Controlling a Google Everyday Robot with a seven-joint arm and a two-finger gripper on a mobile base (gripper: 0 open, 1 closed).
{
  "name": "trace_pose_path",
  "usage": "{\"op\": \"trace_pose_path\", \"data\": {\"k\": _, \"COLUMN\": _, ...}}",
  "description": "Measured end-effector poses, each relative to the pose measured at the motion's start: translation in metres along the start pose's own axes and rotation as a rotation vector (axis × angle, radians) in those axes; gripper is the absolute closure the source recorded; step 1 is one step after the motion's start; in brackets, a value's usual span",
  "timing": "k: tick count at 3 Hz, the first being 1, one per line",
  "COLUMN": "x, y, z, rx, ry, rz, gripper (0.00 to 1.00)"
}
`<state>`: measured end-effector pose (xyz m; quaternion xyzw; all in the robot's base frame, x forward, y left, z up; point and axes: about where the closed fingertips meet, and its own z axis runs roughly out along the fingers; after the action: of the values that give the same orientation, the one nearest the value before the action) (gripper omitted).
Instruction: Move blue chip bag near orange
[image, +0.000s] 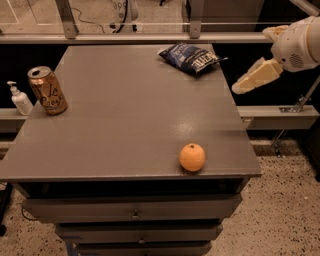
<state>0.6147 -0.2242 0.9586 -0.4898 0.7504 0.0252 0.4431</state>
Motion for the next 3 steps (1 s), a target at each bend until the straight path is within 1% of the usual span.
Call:
{"op": "trace_pose_path", "data": {"k": 1, "x": 0.0037, "y": -0.0152, "z": 0.0240, "rx": -0.014, "ry": -0.115, "rz": 0.149, "gripper": 0.00}}
{"op": "trace_pose_path", "data": {"k": 2, "x": 0.0035, "y": -0.0136, "z": 0.0288, "rx": -0.025, "ry": -0.124, "rz": 0.160, "gripper": 0.00}}
{"op": "trace_pose_path", "data": {"k": 3, "x": 0.0034, "y": -0.0135, "z": 0.0287, "rx": -0.025, "ry": -0.123, "rz": 0.159, "gripper": 0.00}}
